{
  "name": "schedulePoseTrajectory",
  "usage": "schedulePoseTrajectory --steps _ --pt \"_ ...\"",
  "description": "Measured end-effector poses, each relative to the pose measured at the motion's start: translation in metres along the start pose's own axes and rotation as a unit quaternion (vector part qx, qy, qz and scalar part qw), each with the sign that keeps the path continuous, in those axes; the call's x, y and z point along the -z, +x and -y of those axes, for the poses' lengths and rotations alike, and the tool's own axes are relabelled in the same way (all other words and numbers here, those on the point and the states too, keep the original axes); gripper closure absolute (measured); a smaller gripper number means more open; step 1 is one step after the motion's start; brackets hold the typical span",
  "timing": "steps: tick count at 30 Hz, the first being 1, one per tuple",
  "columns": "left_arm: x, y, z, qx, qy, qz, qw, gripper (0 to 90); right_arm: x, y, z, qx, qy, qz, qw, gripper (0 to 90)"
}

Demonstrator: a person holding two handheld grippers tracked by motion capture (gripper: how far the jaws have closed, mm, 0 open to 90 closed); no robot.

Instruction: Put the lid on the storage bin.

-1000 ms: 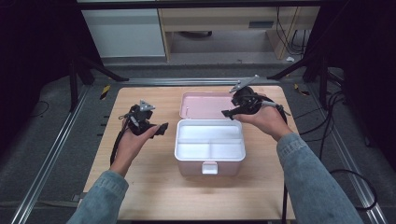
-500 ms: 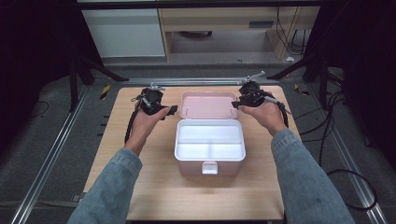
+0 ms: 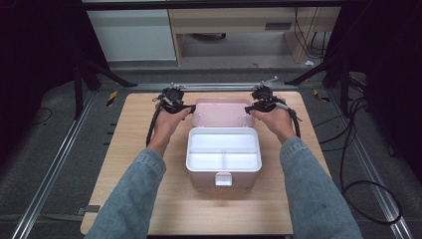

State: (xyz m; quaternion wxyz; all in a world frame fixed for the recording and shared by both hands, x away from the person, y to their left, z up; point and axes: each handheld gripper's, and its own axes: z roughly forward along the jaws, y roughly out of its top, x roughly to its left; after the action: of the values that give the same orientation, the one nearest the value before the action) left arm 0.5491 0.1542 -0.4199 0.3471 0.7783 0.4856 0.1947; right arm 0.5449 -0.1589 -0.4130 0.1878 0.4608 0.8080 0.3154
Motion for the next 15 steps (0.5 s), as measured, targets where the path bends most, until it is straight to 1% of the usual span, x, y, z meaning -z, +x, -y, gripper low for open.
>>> schedulePoseTrajectory --steps 2,5,7,8,9,10,12,15 --pt "-0.006 -0.001 0.000 0.001 0.004 0.006 1.0000 45.3 -0.006 -0.002 0.000 -0.009 0.001 0.005 0.9999 54.4" --pt "-0.014 -0.004 0.000 0.002 0.010 0.007 0.9999 46.6 -0.014 -0.006 0.002 -0.026 0.006 0.006 0.9996 54.6" --pt "-0.017 -0.005 0.000 0.003 0.012 0.006 0.9999 48.0 -0.018 -0.009 0.003 -0.032 0.010 0.011 0.9994 54.8" --pt "-0.018 -0.005 0.000 0.003 0.012 0.005 0.9999 49.8 -0.020 -0.010 0.004 -0.039 0.011 0.010 0.9991 55.0" --pt "-0.021 -0.005 0.000 0.008 0.013 0.005 0.9999 51.1 -0.021 -0.012 0.004 -0.044 0.010 0.009 0.9990 55.3" --pt "-0.022 -0.006 0.000 0.010 0.013 0.006 0.9999 53.1 -0.023 -0.014 0.004 -0.054 0.009 0.010 0.9984 56.3" --pt "-0.024 -0.006 -0.001 0.011 0.016 0.007 0.9998 54.8 -0.024 -0.015 0.005 -0.067 0.010 0.003 0.9977 58.3" --pt "-0.026 -0.006 -0.001 0.017 0.020 0.014 0.9996 58.4 -0.027 -0.016 0.005 -0.077 0.014 -0.002 0.9970 61.6"
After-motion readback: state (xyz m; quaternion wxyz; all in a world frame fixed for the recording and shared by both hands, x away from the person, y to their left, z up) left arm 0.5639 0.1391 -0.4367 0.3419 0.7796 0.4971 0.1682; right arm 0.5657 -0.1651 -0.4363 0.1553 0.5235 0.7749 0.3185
